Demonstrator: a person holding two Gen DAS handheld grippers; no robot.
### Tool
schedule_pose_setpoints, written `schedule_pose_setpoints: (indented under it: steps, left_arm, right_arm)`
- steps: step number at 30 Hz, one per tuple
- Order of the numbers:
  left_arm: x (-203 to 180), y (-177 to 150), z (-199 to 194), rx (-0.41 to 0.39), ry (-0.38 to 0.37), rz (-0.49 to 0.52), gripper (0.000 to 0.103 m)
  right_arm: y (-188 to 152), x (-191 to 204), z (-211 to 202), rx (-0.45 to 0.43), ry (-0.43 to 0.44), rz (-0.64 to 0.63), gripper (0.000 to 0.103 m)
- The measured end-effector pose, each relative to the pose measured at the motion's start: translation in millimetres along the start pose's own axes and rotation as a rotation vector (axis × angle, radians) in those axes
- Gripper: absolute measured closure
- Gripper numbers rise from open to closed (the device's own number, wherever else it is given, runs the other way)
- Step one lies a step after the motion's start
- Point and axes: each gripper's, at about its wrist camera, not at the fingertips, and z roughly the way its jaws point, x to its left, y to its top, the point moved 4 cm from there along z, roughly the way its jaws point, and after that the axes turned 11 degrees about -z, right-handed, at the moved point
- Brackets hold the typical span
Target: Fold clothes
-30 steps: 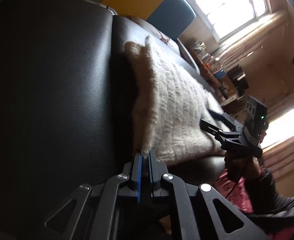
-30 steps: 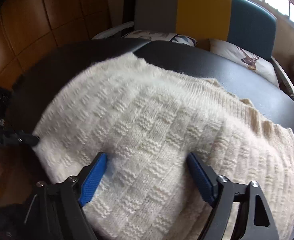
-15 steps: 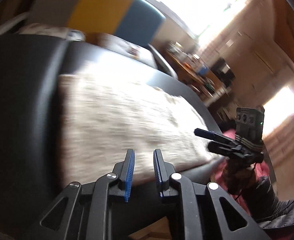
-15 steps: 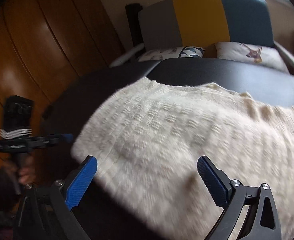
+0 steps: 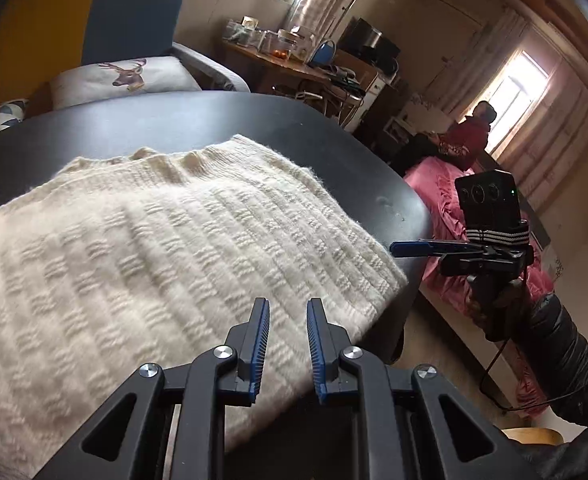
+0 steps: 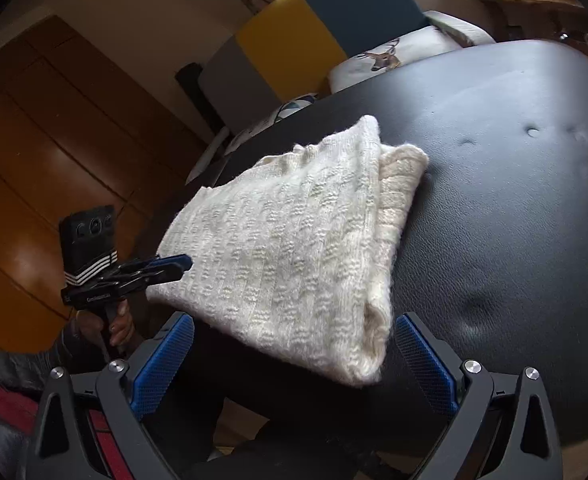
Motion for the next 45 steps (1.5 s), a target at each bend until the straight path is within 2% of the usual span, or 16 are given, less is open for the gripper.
schedule_pose_setpoints:
  steps: [4,11,13,15,19,20,21,23,29,32,34,37,39,43,44,45]
  left_arm:
    - [3,3,13,0.022,0.041,0.013,0.086]
    - [12,-6,26,0.077,0.048,0.003,0.084]
    - [15,-8,30,0.092,0.05,-0.001,0.084]
    - [18,-11,34,0.108,0.051,-0.004,0.084]
    - [23,-16,41,0.14,0.055,-0.01,0.086]
    - [23,-16,41,0.141,0.054,-0.019,0.086]
    - [23,-16,40,0.141,0.053,-0.03,0.086]
    - [19,-15,36,0.14,0.052,-0.032,0.086]
    - [2,-9,16,0.085,-0.001,0.027,0.084]
    - [2,-6,10,0.055,-0.004,0.028,0.084]
    - [5,-5,8,0.04,0.002,0.016,0.084]
    - [11,-4,6,0.017,0.011,-0.002,0.084]
    - [17,-5,3,0.0,0.021,-0.014,0.083]
    - [30,-6,3,-0.026,0.082,-0.011,0.083]
    - [34,-10,7,0.004,0.095,-0.023,0.084]
    - [37,-13,8,0.005,0.074,-0.055,0.084]
  right_arm:
    - [4,-9,15,0.02,0.081,-0.008,0.001]
    - [13,-5,26,0.075,0.246,-0.047,0.0]
    - [14,-5,36,0.14,0.271,-0.053,0.0]
    - [14,-2,46,0.206,0.375,-0.026,0.0]
    - [0,31,55,0.425,0.537,-0.123,0.0]
    - [-11,35,59,0.51,0.499,-0.177,0.0]
    - [-24,33,65,0.608,0.407,-0.219,0.0]
    - [-24,30,60,0.589,0.403,-0.216,0.001]
    - [-25,25,50,0.523,0.289,-0.178,0.001]
    - [-11,19,33,0.428,0.183,-0.164,0.001]
    - [10,11,24,0.31,0.068,-0.163,0.001]
    - [37,11,27,0.169,-0.076,-0.224,0.001]
    - [50,11,43,0.132,-0.151,-0.26,0.003]
    - [65,-13,90,0.195,-0.352,-0.286,0.04]
    - [64,-19,99,0.224,-0.407,-0.314,0.061]
    - [64,-24,107,0.251,-0.462,-0.344,0.063]
